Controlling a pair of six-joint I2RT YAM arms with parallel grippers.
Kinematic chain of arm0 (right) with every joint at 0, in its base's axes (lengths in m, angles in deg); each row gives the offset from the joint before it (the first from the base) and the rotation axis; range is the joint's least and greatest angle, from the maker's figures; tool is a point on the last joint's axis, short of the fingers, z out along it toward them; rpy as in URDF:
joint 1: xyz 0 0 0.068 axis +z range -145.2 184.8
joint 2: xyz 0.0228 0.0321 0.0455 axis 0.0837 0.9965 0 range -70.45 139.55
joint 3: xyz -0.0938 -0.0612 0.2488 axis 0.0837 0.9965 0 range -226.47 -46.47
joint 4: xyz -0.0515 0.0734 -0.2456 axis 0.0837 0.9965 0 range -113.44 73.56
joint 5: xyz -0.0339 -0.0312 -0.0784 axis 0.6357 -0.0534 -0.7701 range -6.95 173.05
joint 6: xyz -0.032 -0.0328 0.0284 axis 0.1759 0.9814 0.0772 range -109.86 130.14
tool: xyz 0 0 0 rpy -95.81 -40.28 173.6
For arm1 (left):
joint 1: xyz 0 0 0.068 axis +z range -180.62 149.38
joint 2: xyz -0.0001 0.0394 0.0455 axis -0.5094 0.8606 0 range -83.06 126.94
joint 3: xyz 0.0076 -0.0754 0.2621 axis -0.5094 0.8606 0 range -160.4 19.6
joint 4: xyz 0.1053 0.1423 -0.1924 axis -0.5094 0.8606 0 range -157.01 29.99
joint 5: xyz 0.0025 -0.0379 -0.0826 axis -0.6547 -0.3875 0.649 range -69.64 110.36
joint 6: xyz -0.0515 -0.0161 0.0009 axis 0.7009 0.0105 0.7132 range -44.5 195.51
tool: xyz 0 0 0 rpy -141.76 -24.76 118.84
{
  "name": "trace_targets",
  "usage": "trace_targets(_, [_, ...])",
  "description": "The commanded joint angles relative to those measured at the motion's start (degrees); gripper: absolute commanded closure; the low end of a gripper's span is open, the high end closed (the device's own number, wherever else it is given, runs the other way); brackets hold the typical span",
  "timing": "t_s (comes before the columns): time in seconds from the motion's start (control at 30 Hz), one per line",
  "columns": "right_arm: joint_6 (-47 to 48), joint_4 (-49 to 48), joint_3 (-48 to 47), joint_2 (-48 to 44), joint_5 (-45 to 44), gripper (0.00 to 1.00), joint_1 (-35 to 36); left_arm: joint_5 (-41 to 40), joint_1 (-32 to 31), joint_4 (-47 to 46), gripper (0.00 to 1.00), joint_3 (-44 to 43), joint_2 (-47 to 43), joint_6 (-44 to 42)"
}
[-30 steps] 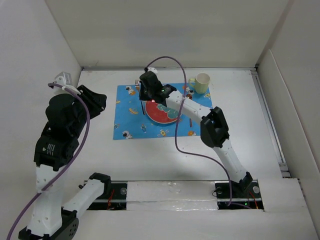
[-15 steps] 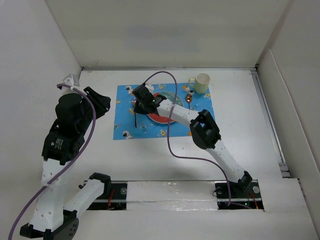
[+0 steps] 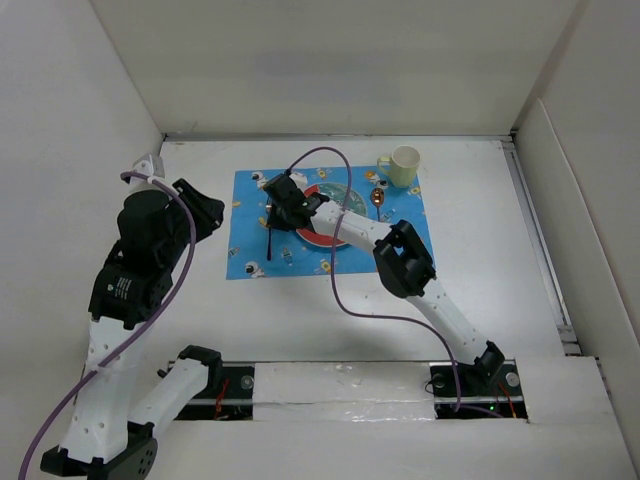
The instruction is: Set the dinner table for one person
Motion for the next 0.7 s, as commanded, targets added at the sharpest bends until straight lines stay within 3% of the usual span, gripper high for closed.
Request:
trace_targets(0.0, [-1.43,-0.57,-2.52,1.34,-1.74,0.99,0.05,-0.02,-0.22,-2.22,0.71,0.94,-1.19,-0.16])
trace_targets(0.2, [0.85,-1.27,-2.69,-0.59,-0.95,0.67,0.05,-0.72,-0.22,-2.22,0.70,1.82,-1.46,-0.34])
trace_targets(0.3, [2.78,-1.88,-2.17,-3.30,1.06,0.52,0.05,-1.42,-0.22,-2.31,0.64,1.21,-1.19,-0.68])
trace_targets(0.43, [7.97,-3.56,-0.33,-8.67,5.72,0.43,0.05,-1.95,-0.22,-2.75,0.54,-0.02,-0.67,-1.13])
trace_targets(0.47, [9.20,-3.82,0.20,-11.90,6.78,0.00,-0.47,-1.95,-0.22,-3.36,0.52,-0.28,-0.58,-1.21])
trace_targets(0.6, [15.69,-4.78,4.67,-22.54,10.48,0.00,-1.53,-0.37,-0.22,-5.47,0.43,-1.78,1.87,-1.21])
trace_targets(0.67, [17.37,-5.93,11.34,-29.21,9.61,0.00,-2.76,1.56,-0.22,-7.31,0.38,-3.36,3.37,-1.56])
